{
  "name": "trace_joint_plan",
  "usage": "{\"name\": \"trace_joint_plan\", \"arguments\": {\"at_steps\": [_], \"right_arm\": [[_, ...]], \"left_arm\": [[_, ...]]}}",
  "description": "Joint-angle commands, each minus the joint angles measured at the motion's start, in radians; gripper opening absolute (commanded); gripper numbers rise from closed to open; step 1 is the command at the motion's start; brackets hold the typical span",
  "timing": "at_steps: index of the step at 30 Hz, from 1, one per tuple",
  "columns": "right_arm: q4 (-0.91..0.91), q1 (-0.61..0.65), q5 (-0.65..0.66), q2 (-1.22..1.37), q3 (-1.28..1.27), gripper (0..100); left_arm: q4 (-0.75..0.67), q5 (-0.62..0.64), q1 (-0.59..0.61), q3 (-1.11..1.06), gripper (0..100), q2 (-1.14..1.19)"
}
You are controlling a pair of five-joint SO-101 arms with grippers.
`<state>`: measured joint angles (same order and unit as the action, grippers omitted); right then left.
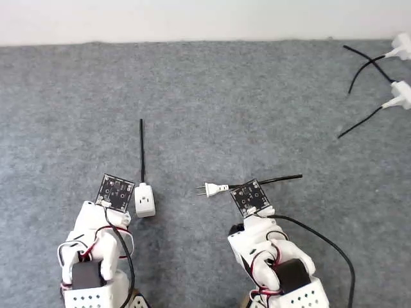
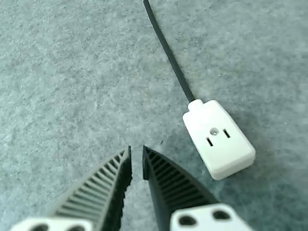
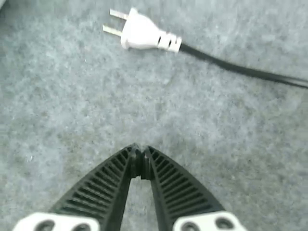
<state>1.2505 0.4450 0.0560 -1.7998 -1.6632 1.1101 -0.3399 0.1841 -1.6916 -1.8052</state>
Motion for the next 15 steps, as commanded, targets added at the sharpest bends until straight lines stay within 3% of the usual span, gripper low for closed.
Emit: {"name": "trace_joint_plan", "arguments": {"at_steps": [1,10,15], "right_arm": [[-0.067,-0.013,0.008,-0.013,-0.02,1.5],[-0.22,-0.418,0.011,-0.015,-0.02,1.5],[-0.236,-0.473,0.163,-0.015,-0.02,1.5]], "left_arm": [[0.005,-0.008,-0.003,0.008,5,-0.014],[0.009,-0.101,-0.003,0.008,5,-0.015],[0.026,-0.101,-0.005,0.008,5,-0.015]]}}
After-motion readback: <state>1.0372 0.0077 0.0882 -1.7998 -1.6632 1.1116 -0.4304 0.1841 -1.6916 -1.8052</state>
